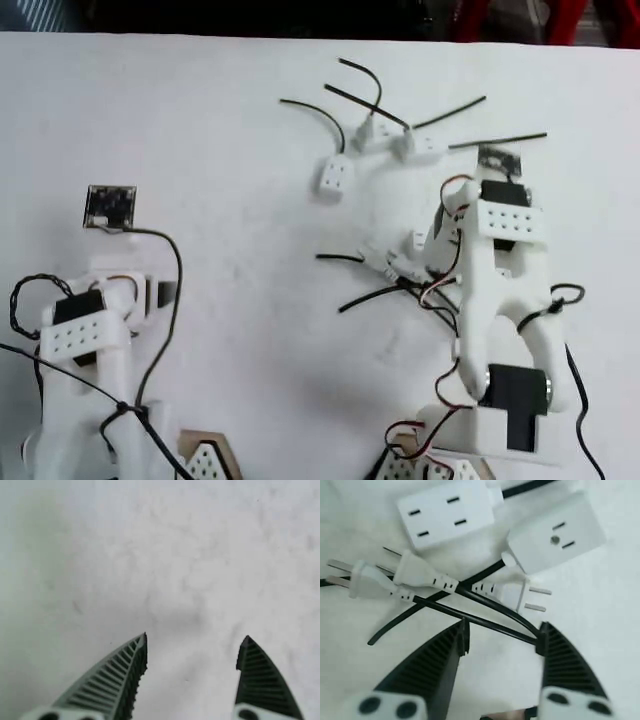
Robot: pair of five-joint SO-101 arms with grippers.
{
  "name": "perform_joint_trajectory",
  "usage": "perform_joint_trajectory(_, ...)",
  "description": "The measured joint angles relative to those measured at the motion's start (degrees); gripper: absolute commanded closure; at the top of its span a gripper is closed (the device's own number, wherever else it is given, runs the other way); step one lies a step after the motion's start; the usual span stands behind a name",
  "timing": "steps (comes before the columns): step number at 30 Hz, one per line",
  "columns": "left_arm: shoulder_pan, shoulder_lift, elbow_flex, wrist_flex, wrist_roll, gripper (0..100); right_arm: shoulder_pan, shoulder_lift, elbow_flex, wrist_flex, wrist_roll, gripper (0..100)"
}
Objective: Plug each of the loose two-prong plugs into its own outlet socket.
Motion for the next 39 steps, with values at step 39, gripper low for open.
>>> perform_joint_trajectory(39,0.0,0.0,0.0,0.0,0.0,71,-6.4,3.6,4.7,-0.1,48.2,71.9)
